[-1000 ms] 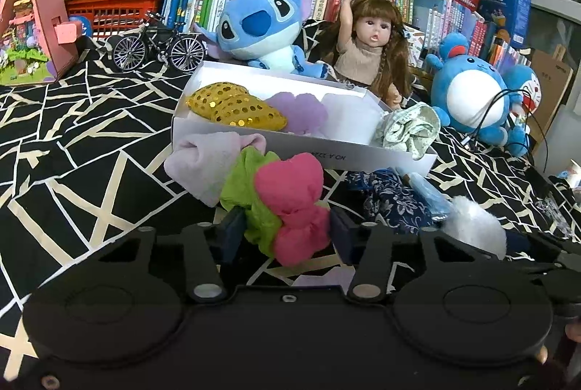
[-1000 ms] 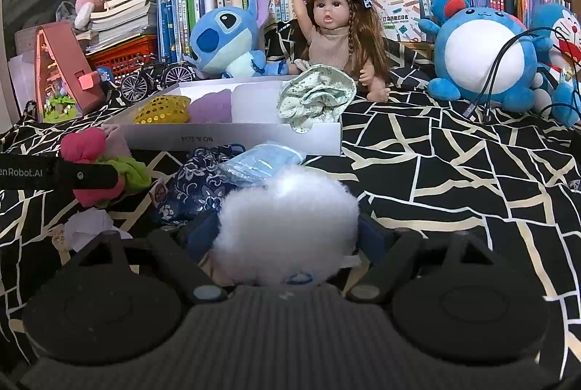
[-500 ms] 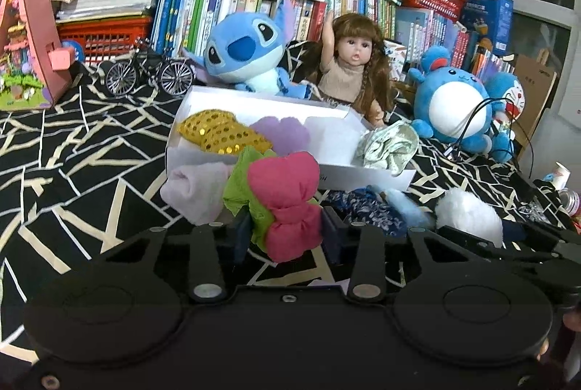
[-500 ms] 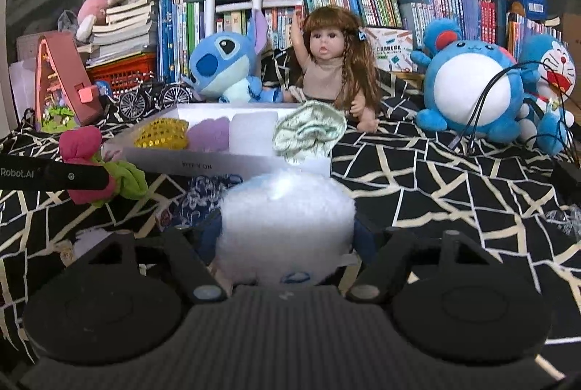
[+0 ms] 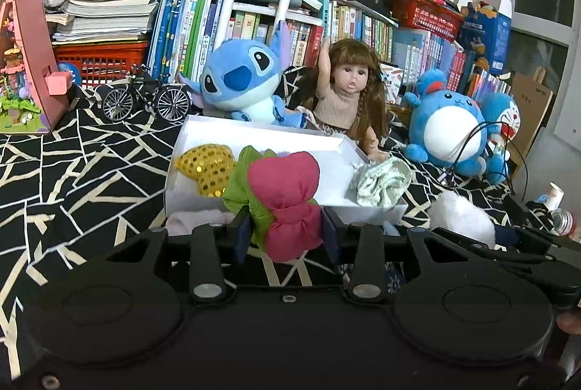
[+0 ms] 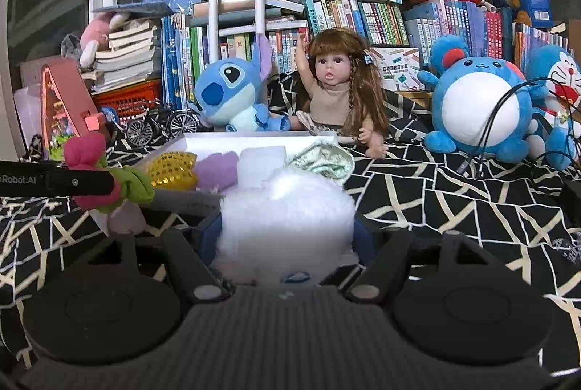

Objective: Organize soft objects
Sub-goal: 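Carry the bow plush and fluffy ball over the white box with both tools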

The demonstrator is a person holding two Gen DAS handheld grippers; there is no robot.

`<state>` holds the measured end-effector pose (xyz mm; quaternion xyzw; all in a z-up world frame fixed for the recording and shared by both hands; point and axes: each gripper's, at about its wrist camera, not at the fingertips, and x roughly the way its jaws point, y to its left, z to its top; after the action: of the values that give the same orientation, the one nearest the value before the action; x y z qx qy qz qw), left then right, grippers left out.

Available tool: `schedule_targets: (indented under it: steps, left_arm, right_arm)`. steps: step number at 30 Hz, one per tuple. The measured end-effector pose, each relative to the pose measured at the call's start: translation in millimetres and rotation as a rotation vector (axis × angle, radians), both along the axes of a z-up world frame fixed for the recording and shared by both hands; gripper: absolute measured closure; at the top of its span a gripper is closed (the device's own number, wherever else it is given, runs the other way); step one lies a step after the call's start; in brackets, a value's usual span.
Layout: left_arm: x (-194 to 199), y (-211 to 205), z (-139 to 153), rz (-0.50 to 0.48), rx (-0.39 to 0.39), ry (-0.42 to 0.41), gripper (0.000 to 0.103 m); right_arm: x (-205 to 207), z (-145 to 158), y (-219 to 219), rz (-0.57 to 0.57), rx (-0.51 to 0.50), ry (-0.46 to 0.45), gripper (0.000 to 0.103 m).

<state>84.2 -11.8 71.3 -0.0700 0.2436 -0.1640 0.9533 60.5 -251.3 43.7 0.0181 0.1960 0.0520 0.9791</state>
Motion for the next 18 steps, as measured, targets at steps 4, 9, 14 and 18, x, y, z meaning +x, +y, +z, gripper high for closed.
schedule_targets:
  steps: [4,9,14,18]
  left_arm:
    - [9.8,3.1,5.4,0.010,-0.011,0.009,0.065]
    - [22.7,9.9,8.4,0.021,-0.026,0.027,0.065]
    - [39.1,15.2,15.4,0.021,-0.044,0.044,0.065]
    - [58.3,21.8,29.5,0.004,-0.062,0.059,0.065]
  right_arm:
    - [6.7,5.4,2.4,0.009,0.009,-0.004,0.030]
    - [17.0,12.0,5.2,0.022,0.019,-0.004,0.030]
    - [35.3,23.8,4.4,0.036,0.053,0.021,0.030]
    - [55.3,41.8,-2.6,0.047,0.114,0.051,0.030]
